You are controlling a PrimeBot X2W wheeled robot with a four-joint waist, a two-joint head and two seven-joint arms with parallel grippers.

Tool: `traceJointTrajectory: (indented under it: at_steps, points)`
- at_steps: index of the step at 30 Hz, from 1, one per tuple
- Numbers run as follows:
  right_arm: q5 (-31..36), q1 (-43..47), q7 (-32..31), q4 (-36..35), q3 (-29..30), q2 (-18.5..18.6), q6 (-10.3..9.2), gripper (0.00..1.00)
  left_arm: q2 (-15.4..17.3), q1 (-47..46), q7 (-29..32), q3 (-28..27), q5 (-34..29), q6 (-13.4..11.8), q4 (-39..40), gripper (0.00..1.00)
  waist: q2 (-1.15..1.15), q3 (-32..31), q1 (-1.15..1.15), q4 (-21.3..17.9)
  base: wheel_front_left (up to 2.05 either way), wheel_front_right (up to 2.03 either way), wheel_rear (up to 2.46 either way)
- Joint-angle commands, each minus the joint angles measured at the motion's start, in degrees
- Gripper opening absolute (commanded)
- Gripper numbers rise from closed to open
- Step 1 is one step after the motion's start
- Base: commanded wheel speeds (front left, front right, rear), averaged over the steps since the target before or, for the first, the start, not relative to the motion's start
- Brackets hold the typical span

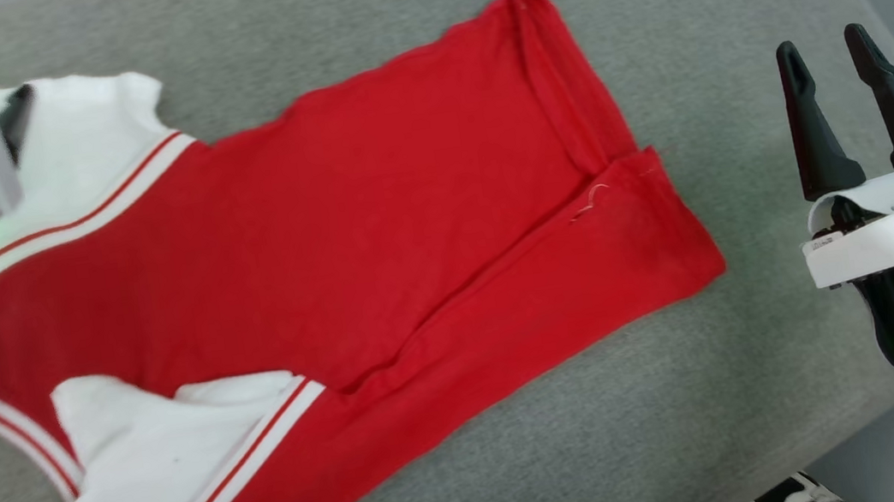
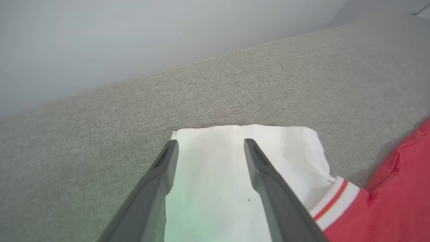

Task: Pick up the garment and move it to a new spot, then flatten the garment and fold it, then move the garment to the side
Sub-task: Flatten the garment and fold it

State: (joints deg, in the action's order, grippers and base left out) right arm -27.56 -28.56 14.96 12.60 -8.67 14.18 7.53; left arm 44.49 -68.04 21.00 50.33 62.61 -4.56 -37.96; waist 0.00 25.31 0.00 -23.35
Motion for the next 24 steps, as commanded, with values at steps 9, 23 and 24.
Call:
traceJointTrajectory:
  at_steps: [9,23,24]
  points:
    - [0.09,0.56,0.27,-0.61,-1.58,-0.68,-0.09,1.0,0.79,-5.73,21.19,4.19,0.72,-2.69,-7.72,1.0,0.0,2.01,0.0,-2.87,0.0,0.0,0.0]
    - [-2.4,-9.53,-3.93,5.24,-12.33,5.27,-0.09,1.0,-3.85,-8.17,24.84,5.5,1.04,-1.29,-5.85,0.0,0.0,3.64,0.0,0.71,0.0,0.0,0.0]
    - [-3.03,-11.65,-5.63,6.31,-13.7,6.05,-0.09,1.0,-4.64,-8.25,24.43,5.38,1.3,-1.12,-5.59,0.0,0.0,3.77,0.0,1.35,0.0,0.0,0.0]
